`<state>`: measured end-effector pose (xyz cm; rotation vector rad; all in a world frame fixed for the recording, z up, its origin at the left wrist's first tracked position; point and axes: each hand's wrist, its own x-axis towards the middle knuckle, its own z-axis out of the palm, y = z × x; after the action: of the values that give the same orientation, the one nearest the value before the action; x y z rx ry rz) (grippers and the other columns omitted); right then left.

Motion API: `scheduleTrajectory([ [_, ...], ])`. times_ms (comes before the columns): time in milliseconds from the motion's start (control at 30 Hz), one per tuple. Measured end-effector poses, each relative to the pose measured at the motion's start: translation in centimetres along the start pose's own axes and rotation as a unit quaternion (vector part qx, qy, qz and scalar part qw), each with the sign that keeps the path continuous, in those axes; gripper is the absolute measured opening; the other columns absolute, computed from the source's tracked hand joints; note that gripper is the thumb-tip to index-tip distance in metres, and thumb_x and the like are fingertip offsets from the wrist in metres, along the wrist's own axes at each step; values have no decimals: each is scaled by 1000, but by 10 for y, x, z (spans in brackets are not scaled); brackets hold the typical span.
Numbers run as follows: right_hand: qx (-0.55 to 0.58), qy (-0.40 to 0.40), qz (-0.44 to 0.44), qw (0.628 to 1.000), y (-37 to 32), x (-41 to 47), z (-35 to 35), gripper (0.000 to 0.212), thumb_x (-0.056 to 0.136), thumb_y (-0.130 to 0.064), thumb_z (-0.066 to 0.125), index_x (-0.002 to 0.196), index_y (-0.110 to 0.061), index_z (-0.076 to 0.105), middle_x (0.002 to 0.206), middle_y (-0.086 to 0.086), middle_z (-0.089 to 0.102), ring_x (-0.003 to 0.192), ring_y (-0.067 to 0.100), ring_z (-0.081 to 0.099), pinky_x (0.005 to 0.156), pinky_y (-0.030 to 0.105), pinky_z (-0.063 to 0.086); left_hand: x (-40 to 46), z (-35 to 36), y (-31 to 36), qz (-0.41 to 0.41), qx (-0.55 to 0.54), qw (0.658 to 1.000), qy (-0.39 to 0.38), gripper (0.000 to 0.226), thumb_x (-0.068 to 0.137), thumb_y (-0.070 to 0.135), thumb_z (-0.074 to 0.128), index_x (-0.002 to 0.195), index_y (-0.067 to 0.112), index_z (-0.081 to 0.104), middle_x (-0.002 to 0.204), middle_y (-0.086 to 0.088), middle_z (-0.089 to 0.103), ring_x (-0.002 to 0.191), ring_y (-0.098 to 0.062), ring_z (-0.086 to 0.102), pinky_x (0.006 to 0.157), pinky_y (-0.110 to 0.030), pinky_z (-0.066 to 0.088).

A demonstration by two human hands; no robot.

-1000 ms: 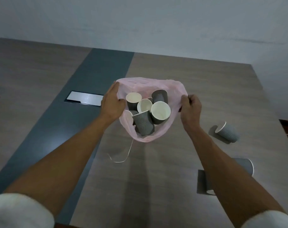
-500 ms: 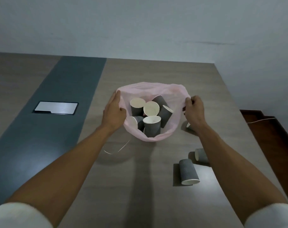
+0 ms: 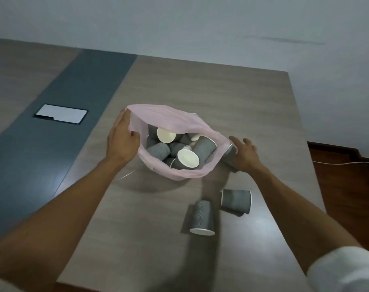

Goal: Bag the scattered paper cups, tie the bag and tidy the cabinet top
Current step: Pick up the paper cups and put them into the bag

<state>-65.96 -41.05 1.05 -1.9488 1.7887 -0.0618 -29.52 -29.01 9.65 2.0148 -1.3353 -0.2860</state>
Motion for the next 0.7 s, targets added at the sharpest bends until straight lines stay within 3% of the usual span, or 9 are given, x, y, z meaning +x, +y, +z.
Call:
scheduleTrajectory([
  [67,-97,-25,-30,994,7,7,9,60,96,-42,56,150,-43,33,160,15,20,141,45,30,110,57,32,-2,2,5,6,13,1000,4,71,92,0,52,158,14,30,165,-1,30,152,-20,28,122,-29,22],
  [167,-157,19,-64,985,14,8,24,39,95,-31,54,134,-31,51,141,14,43,125,42,47,102,50,34,-2,6,9,8,17,1000,5,72,91,1,54,158,14,31,165,0,31,151,-19,29,121,-29,23],
  [267,-178,73,-38,981,22,2,25,32,90,-21,57,122,-22,54,125,15,51,110,40,53,94,46,37,0,8,13,9,21,1000,-9,74,91,4,56,159,16,29,165,2,29,151,-19,28,120,-28,23],
  [367,-57,199,-3,978,16,-10,11,31,92,-28,61,117,-10,59,120,20,55,103,44,58,90,47,43,0,9,19,17,19,999,-31,76,90,6,57,159,18,28,166,4,27,152,-16,26,121,-29,23],
  [467,185,322,-137,918,-11,-32,-6,19,91,-19,64,103,-5,59,113,15,57,93,29,59,80,37,49,-1,9,24,25,18,999,-45,75,90,5,54,159,19,29,166,5,27,151,-16,27,119,-25,21],
  [533,287,317,-215,878,-39,-50,-9,14,89,-13,63,99,-4,57,103,10,57,83,21,56,71,29,48,0,8,26,26,17,998,-54,73,91,3,51,159,18,29,166,4,27,151,-16,26,118,-22,18],
  [600,328,285,-259,863,-73,-64,-3,14,88,-11,63,98,-3,59,100,9,60,80,21,58,68,31,51,1,5,27,26,13,997,-68,72,92,1,48,159,17,29,166,3,26,152,-16,26,117,-20,16],
  [700,304,237,-327,863,-121,-71,16,12,89,-12,69,96,-4,63,119,9,61,93,12,62,77,32,54,5,0,28,43,-5,995,-90,70,92,-1,44,159,16,29,167,3,25,152,-16,25,118,-21,16],
])
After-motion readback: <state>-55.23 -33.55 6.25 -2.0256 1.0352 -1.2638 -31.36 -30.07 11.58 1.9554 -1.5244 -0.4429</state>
